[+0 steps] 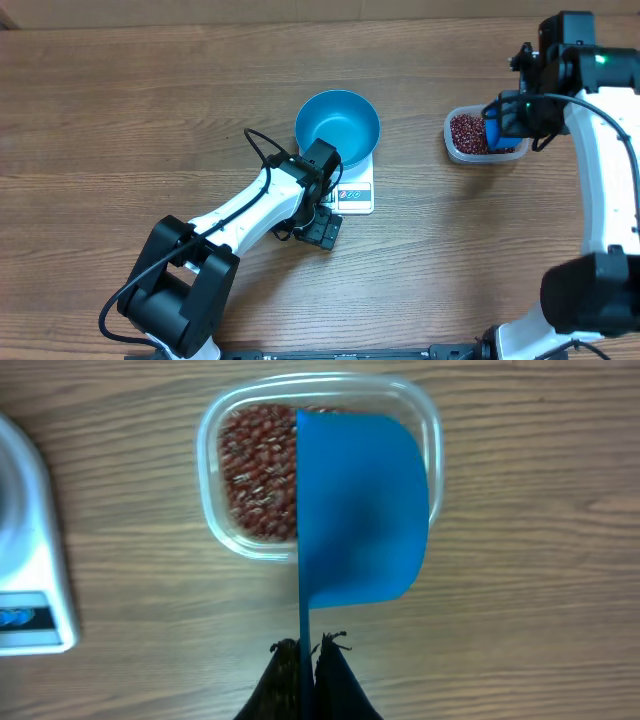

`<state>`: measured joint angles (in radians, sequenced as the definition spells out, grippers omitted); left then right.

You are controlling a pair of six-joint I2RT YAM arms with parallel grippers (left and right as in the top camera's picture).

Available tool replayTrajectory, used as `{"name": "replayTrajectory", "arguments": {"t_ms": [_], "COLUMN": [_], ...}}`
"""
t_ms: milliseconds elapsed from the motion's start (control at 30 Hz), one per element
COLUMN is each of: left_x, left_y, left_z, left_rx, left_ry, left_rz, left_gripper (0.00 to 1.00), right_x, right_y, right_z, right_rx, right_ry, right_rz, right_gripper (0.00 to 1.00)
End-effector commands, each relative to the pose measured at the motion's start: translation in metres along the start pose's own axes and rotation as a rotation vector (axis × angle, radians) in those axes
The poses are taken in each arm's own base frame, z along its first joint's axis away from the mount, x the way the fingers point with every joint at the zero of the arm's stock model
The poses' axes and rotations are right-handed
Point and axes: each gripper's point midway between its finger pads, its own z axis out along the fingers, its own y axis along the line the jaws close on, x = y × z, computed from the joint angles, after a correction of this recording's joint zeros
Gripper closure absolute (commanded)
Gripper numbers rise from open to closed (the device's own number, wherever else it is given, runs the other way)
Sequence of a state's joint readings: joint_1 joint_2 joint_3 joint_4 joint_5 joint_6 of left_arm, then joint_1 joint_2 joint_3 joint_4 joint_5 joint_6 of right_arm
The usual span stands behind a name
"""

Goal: Scoop item into bowl and weigh 150g on scale
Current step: 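Push the blue scoop down into the red beans with the right gripper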

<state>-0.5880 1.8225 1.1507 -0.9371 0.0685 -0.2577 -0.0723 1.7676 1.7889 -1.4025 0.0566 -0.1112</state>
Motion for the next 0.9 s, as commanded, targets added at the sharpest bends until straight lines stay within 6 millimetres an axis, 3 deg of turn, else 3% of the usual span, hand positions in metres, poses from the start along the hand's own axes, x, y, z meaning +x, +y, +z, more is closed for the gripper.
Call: {"name": "replayTrajectory", "arguments": {"t_ms": [0,300,867], "left_x": [-0.002,-0.001,0.002], "left_y": [-0.002,-0.002,-0.001], "left_z": [-0.001,0.000,0.000], "left_rx": [0.010,0.009,0.005], "left_ry": [0.001,0.006,0.016], "left_rz": [0.019,0.018,0.018], "left_gripper": [0.00,0.00,0.01], "right_x": [-0.010,-0.015,-0.008], "right_y": [-0.018,-0.018,-0.023], "right_z": [0.011,0.019,0.077], "right_rx": [0.102,0.103,0.136], "right_ry": [-0.006,0.001,0.157], "right_rz": [-0.063,-0.232,-0.222], "right_gripper": [0.96,0.96,0.96]}}
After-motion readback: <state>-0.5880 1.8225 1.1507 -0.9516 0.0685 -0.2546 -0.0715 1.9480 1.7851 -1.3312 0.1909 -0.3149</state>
